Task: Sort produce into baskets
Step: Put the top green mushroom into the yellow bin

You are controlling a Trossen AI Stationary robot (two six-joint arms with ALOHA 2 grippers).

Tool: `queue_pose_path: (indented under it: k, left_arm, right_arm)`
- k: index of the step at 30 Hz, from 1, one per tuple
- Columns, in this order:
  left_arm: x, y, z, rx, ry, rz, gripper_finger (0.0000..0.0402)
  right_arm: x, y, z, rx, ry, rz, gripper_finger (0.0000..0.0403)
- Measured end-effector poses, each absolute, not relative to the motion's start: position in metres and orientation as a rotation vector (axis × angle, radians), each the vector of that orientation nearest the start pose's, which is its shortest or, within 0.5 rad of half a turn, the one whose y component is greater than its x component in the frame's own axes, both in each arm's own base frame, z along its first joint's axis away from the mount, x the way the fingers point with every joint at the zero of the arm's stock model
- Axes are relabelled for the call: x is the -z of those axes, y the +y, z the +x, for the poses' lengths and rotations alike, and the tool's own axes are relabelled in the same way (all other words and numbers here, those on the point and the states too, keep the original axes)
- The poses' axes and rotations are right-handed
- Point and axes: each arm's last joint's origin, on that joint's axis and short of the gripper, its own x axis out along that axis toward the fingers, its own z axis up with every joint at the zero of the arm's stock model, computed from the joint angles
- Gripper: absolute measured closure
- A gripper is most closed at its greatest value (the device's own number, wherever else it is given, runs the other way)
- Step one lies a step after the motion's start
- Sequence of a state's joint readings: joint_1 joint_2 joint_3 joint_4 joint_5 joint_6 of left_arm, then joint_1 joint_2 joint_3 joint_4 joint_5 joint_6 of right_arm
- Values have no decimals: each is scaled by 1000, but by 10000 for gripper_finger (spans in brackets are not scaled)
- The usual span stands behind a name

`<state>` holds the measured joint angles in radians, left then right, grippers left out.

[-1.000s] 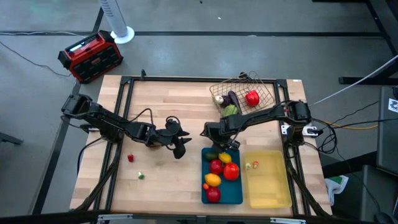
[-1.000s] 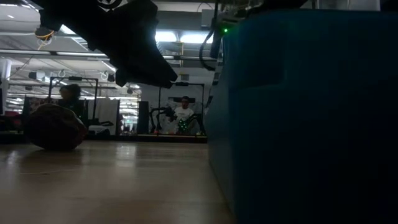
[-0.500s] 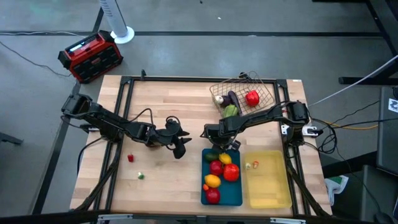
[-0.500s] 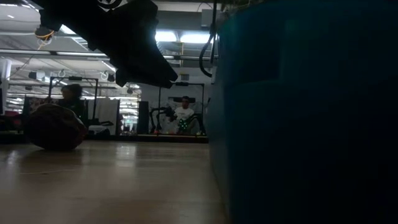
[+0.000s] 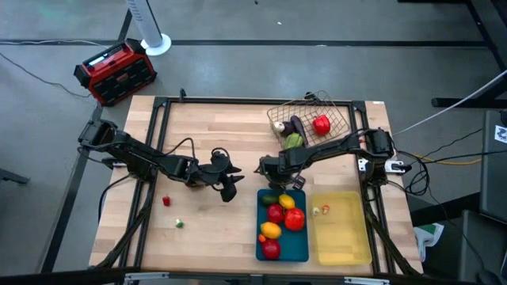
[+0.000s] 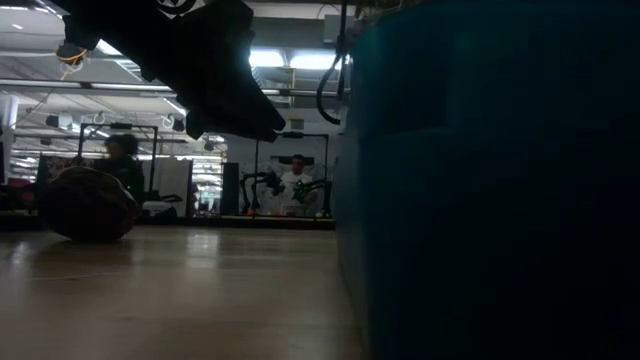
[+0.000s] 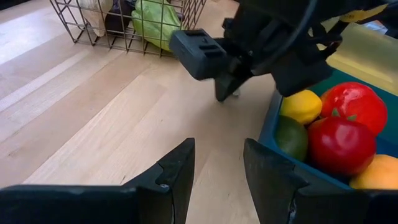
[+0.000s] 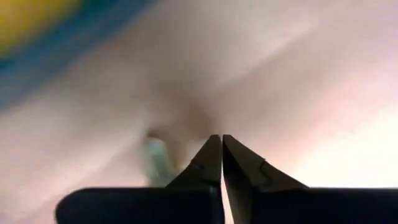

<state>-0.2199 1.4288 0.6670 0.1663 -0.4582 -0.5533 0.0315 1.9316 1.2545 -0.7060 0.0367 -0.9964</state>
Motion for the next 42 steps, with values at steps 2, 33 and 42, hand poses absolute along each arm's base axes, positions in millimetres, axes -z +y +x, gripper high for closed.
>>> queue_pose_path:
  k: [2,33,42]
  left_arm:
    - [-187,-48,275,-377,479,-338,268]
    - [-187,-48,275,-379,478,-346,268]
    - [-187,-48,275,-379,478,-346,268]
  right_arm:
    - [-153,10,363,-654,1267,-889,394]
    - [-170,5,353,-361,1544,-705,202]
    - [-170,6,346,-420,1604,-670,215]
